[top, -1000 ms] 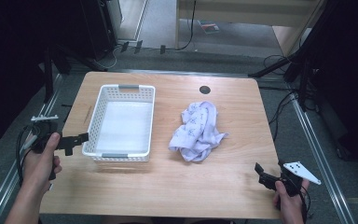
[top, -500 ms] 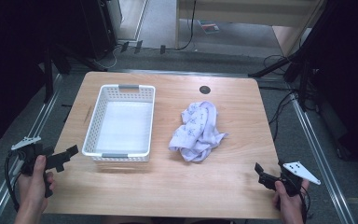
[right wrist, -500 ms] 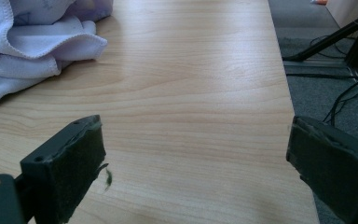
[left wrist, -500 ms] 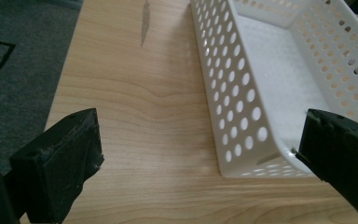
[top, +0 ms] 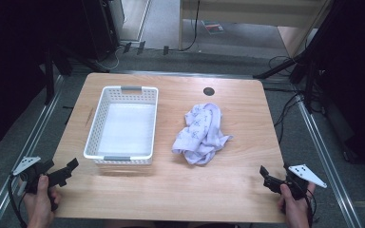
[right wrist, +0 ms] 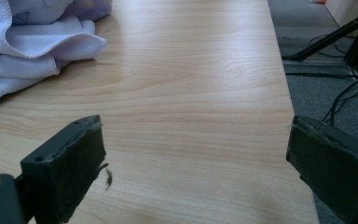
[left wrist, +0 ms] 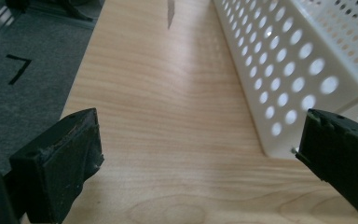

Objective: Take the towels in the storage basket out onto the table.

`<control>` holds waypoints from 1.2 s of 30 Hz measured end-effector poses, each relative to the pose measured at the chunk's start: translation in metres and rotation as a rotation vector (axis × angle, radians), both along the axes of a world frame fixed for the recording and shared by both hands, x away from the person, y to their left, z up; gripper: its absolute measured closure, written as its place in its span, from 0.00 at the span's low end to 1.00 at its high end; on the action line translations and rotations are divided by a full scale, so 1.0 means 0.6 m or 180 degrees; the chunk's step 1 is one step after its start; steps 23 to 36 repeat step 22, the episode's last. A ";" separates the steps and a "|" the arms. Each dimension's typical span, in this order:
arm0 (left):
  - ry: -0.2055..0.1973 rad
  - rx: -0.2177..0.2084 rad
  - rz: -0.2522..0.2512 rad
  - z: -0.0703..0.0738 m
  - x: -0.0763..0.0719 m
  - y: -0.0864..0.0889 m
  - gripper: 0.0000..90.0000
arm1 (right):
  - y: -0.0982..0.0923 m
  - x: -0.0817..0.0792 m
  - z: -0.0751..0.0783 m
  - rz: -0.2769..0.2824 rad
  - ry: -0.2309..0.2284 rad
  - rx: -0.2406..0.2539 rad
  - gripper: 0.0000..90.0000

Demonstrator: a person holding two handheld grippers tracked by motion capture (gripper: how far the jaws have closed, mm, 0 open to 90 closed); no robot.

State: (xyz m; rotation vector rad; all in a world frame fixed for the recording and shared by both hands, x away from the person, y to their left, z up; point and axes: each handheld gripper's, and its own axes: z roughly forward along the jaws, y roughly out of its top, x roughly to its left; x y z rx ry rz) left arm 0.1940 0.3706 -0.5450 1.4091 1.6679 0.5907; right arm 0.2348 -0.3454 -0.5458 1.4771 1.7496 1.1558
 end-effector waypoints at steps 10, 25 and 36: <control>-0.0109 0.0104 -0.0059 -0.007 -0.001 -0.011 0.00 | 0.000 0.000 0.000 -0.0008 0.0004 0.0003 0.05; -0.0064 0.0215 -0.0017 -0.008 0.000 -0.019 0.00 | 0.000 0.000 0.000 -0.0014 0.0016 0.0010 0.05; -0.0064 0.0215 -0.0017 -0.008 0.000 -0.019 0.00 | 0.000 0.000 0.000 -0.0014 0.0016 0.0010 0.05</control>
